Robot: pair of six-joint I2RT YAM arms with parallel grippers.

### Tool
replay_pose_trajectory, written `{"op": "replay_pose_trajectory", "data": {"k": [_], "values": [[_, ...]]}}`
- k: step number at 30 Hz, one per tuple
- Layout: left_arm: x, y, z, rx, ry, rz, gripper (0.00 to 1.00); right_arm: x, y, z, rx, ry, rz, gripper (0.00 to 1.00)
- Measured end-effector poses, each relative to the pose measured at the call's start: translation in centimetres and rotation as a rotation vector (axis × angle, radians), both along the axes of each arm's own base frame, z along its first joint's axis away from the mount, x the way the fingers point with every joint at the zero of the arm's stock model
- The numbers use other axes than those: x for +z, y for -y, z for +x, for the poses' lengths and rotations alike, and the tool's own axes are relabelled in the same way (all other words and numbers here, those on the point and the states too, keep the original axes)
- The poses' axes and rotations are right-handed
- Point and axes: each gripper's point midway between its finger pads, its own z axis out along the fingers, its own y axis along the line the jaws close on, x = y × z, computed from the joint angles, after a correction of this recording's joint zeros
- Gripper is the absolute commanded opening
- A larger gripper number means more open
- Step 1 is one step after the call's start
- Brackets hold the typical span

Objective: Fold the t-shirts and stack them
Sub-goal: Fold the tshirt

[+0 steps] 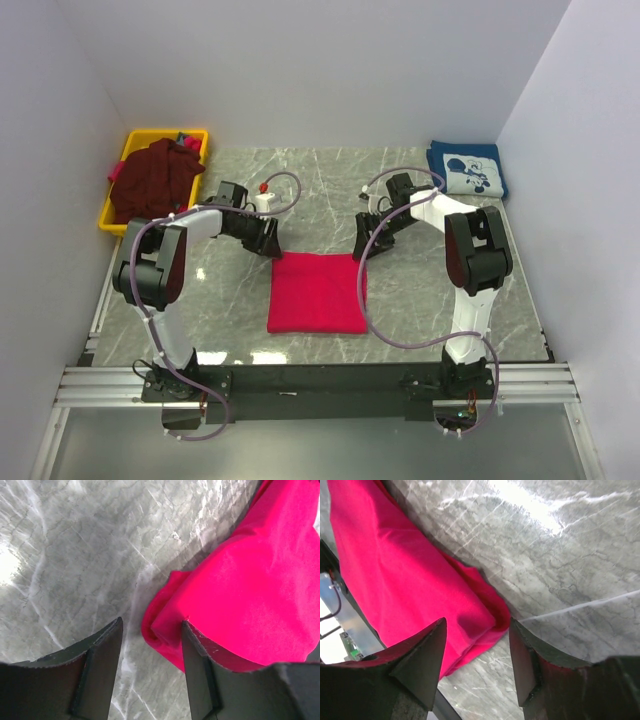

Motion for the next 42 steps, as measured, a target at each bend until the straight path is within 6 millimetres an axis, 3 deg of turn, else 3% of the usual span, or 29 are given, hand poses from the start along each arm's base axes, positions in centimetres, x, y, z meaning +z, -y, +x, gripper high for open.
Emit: {"op": "replay_pose_trajectory", "data": {"k": [4, 12, 20, 25, 29, 30, 31, 32, 34, 38, 42], "values": [[0.0, 0.0, 0.1, 0.006, 0.000, -0.001, 0.43, 0.1, -0.2, 0.2, -0.008, 0.003, 0.007, 0.48], [1.1, 0.3, 0.0, 0.011, -0.001, -0.033, 0.01, 0.2, -0.2, 0.3, -0.006, 0.007, 0.013, 0.00], [2.6, -1.2, 1.4, 0.072, 0.031, -0.060, 0.01, 0.5, 0.5, 1.3, -0.033, 0.037, -0.005, 0.00], [2.9, -1.8, 2.5, 0.109, 0.041, -0.070, 0.01, 1.3, 0.7, 3.5, -0.069, 0.096, -0.010, 0.00], [2.6, -1.5, 4.6, 0.129, 0.059, -0.075, 0.02, 2.4, 0.5, 6.1, -0.089, 0.154, -0.011, 0.00], [2.4, -1.6, 5.0, 0.136, 0.062, -0.072, 0.07, 2.7, 0.4, 6.8, -0.091, 0.172, -0.010, 0.08], [2.1, -1.6, 5.4, 0.144, 0.058, -0.069, 0.15, 2.9, 0.2, 7.6, -0.097, 0.181, -0.008, 0.27], [1.9, -1.6, 5.8, 0.151, 0.057, -0.068, 0.27, 3.0, 0.1, 8.3, -0.104, 0.188, -0.006, 0.35], [1.6, -1.8, 6.3, 0.169, 0.051, -0.066, 0.34, 3.1, 0.1, 9.1, -0.109, 0.202, -0.009, 0.47], [2.1, -2.7, 6.2, 0.205, 0.038, -0.077, 0.43, 3.3, 0.8, 8.7, -0.137, 0.172, 0.001, 0.47], [3.2, -3.1, 3.8, 0.245, -0.001, -0.109, 0.45, 3.0, 1.3, 5.7, -0.165, 0.091, 0.029, 0.45]]}}
